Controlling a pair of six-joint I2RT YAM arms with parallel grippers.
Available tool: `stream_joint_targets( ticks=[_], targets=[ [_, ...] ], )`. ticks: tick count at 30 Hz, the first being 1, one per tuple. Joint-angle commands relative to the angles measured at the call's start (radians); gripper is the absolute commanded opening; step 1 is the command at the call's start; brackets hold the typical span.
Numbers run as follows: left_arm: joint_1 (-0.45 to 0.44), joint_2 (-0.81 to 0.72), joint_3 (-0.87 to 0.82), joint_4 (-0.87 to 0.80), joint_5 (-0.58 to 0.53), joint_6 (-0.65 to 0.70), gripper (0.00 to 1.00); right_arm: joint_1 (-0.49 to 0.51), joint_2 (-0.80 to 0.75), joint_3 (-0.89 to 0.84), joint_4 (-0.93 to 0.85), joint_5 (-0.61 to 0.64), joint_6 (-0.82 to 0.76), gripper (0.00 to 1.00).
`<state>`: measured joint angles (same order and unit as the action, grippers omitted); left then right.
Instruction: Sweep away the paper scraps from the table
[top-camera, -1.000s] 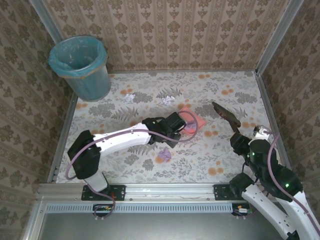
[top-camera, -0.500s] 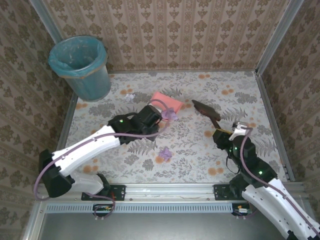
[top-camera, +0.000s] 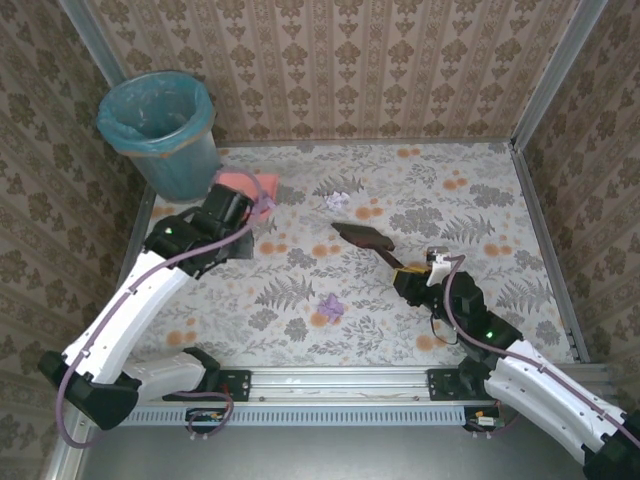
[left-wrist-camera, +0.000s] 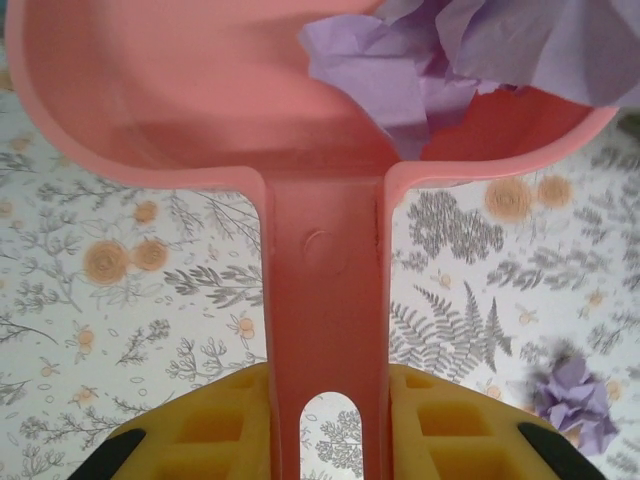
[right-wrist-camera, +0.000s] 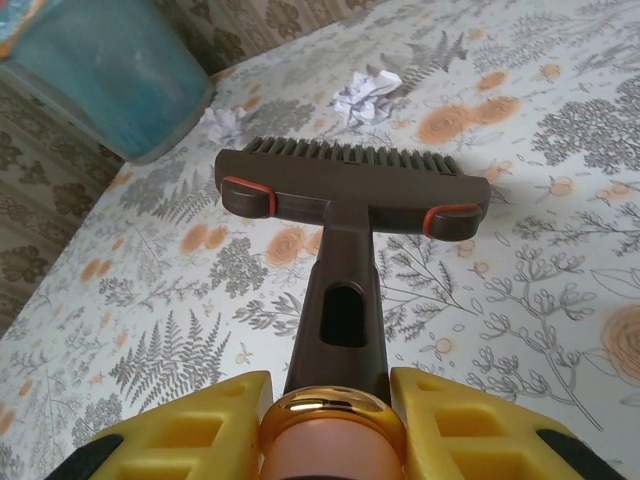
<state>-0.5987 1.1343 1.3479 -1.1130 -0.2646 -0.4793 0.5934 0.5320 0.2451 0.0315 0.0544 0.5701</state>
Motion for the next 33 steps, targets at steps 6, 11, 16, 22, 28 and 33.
stream_joint_targets(
  ticks=[6,11,16,22,28,33],
  targets=[
    [0.239,0.094,0.307,-0.071,0.117,0.008,0.0,0.007,-0.034,-0.052,0.128,0.068,-0.039,0.0],
    [0.412,0.22,0.503,-0.08,0.266,-0.022,0.0,0.006,-0.085,-0.067,0.109,0.099,-0.056,0.0],
    [0.527,0.374,0.712,-0.081,0.379,-0.074,0.0,0.007,-0.147,-0.07,0.065,0.143,-0.077,0.0],
    [0.668,0.547,0.871,-0.004,0.609,-0.205,0.0,0.006,-0.194,-0.076,0.035,0.169,-0.095,0.0],
    [0.755,0.676,0.887,0.206,0.834,-0.41,0.0,0.006,-0.196,-0.076,0.036,0.173,-0.11,0.0],
    [0.797,0.775,0.957,0.307,0.947,-0.519,0.0,0.006,-0.198,-0.073,0.031,0.176,-0.125,0.0]
  ],
)
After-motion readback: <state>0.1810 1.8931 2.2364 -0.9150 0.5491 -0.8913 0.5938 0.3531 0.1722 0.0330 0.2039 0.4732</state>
